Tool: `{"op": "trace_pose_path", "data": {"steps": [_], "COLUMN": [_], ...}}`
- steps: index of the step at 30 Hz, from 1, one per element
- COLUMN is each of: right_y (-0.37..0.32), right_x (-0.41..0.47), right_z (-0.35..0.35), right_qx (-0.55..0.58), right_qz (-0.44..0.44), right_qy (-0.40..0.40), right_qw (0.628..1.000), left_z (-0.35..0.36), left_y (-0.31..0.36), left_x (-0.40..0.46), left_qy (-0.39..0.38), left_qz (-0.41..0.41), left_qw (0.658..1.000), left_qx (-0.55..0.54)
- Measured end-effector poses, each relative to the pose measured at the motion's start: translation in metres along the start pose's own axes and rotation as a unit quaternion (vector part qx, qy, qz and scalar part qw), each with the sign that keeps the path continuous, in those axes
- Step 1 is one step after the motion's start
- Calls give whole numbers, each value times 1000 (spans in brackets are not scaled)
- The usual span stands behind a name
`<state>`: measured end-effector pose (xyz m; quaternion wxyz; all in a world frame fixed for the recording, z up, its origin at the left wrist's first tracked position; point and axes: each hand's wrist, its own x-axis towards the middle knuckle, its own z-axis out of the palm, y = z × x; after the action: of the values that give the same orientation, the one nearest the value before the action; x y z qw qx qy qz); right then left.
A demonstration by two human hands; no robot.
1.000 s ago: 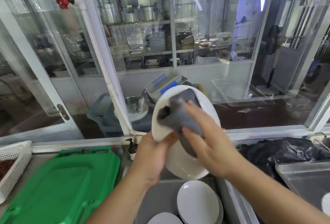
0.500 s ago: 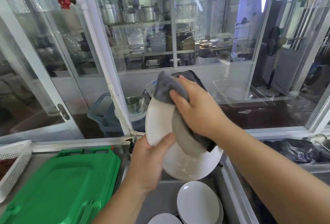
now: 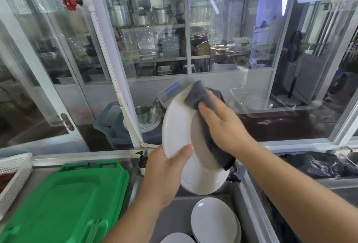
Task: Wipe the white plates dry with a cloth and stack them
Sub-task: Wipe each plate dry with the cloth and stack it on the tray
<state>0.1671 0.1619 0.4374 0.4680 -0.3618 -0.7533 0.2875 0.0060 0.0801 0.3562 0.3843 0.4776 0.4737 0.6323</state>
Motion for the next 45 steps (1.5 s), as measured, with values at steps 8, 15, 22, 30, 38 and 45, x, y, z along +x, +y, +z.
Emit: {"op": "trace_pose_path", "data": {"steps": [8,15,22,30,38,45], "right_y": [-28,6,34,37,33,35], "right_x": [6,23,0,-39,-36,-16], "right_z": [10,-16,-7,20,20,-37], "right_qx": [-156,40,209,416,437,270], "right_qz": [-186,158,367,417,360,299], "right_qy": [-104,9,95,129,187,180], "right_qw": [965,987,901,797,803,897], "left_z": [-4,-3,1,3,10,-42], "left_y": [5,12,18,26,33,70], "left_x": [-6,-11,-4,3,-10,14], "left_qy": [-2,31,57,87,17,-45], "left_qz": [18,18,59,102,18,-122], "left_qw": [997,996,994,982,987,971], "left_qx": [-70,-77,-72,-134,-160,-200]}}
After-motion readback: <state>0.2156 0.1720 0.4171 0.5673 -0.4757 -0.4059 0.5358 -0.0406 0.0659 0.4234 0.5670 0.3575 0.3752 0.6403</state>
